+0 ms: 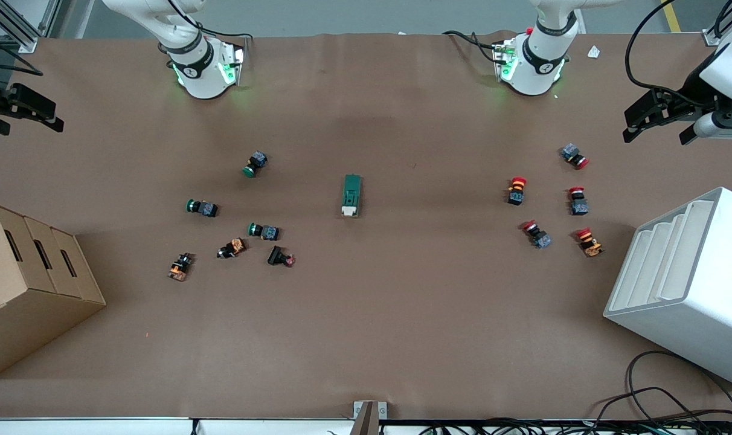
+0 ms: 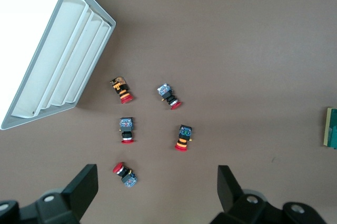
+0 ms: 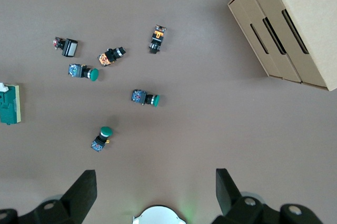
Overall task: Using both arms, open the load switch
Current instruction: 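Reach the left gripper down to the green switch base, then hold the switch base with the left gripper while the right gripper approaches, then lower the right gripper onto the raised white lever of the switch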
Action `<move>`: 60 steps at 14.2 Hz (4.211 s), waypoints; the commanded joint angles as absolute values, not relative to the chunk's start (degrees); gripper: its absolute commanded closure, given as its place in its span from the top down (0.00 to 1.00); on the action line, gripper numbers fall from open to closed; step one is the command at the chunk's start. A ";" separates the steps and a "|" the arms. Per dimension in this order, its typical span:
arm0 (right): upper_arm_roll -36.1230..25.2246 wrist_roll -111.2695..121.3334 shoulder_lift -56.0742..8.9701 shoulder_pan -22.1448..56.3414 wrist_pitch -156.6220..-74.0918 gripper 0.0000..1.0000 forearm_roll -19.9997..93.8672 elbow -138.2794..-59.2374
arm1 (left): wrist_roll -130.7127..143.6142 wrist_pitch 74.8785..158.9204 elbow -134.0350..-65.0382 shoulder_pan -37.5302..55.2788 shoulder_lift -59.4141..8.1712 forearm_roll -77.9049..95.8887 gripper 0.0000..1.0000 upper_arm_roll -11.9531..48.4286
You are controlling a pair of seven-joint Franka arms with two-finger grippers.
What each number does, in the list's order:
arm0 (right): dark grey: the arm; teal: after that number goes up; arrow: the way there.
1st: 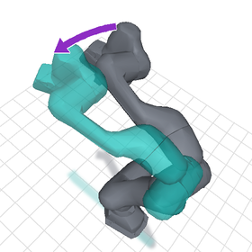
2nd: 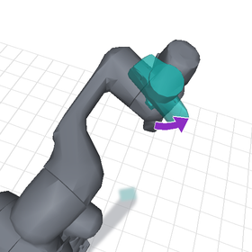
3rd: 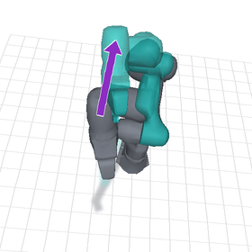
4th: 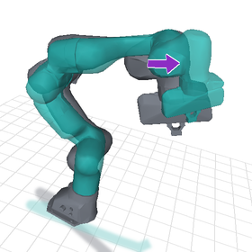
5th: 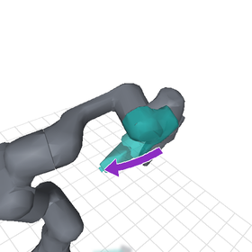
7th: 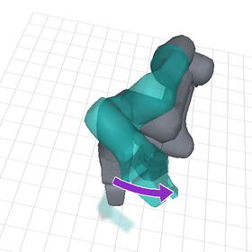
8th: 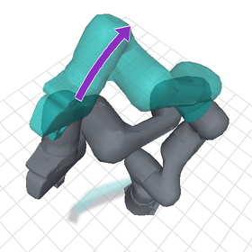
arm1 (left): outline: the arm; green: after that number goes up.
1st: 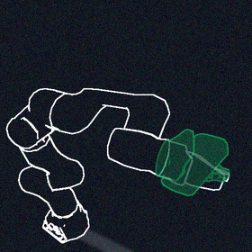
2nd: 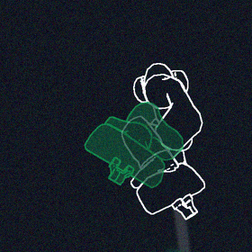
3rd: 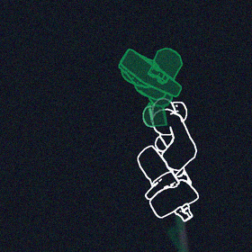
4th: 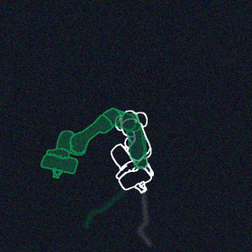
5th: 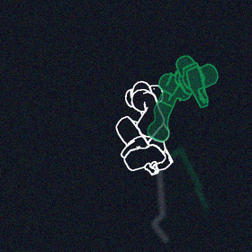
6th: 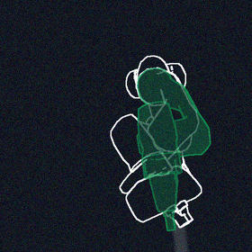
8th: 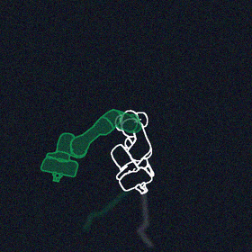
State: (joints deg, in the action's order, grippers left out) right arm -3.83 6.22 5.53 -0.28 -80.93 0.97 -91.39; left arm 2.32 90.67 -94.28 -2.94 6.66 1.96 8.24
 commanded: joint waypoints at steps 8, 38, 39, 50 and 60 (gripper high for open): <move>-3.43 1.67 7.30 -0.26 -80.33 1.00 1.67 -93.25 | 7.80 90.34 -89.91 -1.41 0.36 2.90 1.00 18.69; -3.43 -53.04 -26.35 22.57 -97.46 1.00 4.30 -86.66 | 127.09 116.46 -90.97 42.00 -47.11 -70.13 1.00 32.80; -3.43 -57.26 -27.93 23.81 -98.08 1.00 6.05 -86.49 | 127.61 116.28 -91.66 44.10 -47.20 -70.48 1.00 30.87; -3.43 -90.51 -43.85 37.17 -108.98 1.00 12.57 -81.83 | 143.87 112.59 -99.49 50.10 -50.89 -95.43 0.99 24.26; -3.34 -97.91 -45.53 41.31 -107.24 1.00 18.36 -81.83 | 151.44 108.02 -101.87 51.33 -55.19 -105.91 0.99 22.50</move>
State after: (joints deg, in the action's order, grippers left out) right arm -2.91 -96.56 -45.62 40.67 -108.77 16.38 -82.41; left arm 149.90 107.00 -101.79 51.33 -52.97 -105.79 22.92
